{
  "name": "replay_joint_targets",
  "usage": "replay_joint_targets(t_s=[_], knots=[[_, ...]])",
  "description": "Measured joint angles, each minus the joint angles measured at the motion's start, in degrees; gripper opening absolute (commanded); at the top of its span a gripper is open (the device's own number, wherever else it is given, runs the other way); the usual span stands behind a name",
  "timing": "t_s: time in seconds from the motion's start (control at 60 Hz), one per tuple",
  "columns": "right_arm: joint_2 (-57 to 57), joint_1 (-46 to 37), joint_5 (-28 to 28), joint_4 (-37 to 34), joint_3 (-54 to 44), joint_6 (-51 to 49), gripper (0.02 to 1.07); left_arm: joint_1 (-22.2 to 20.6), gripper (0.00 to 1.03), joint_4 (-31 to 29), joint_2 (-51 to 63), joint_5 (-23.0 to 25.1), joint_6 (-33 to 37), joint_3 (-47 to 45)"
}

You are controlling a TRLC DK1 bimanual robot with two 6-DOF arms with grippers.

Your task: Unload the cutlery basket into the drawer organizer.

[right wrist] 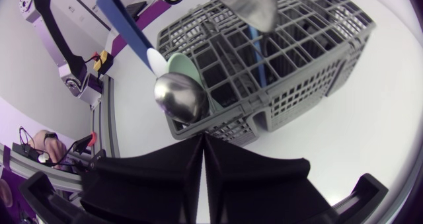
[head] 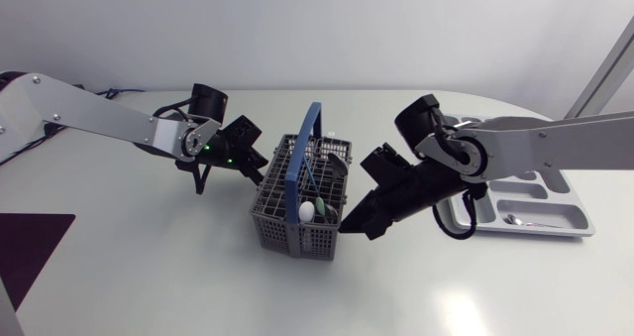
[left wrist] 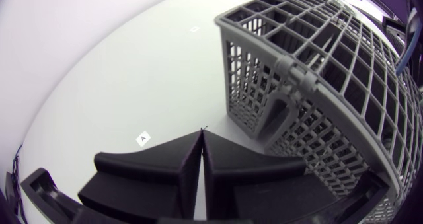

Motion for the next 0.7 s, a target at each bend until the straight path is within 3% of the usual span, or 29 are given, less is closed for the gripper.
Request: replay_joint_targets(t_s=[0.233,0.4,0.583,0.7], knots=[[-4.3,2.5,6.5,1.7,-1.3,1.8,0.11,-0.6,0.1,-1.8,1.6,-0.4,-0.1,3.2],[-14.0,0.9,12.5,2.5,-4.9,2.0,0.13,1.6,0.1,-2.2,-1.0,0.0,0.4,0.6],[-23.1,-2.4,14.5,1.8,-8.4,1.7,0.16,4.3,0.11,-2.7,-17.3,0.0,5.9,-10.2],[-26.2,-4.7,14.5,0.3,-9.9,0.8,0.23,1.4,0.11,-5.3,-31.7,0.0,10.5,-14.0]])
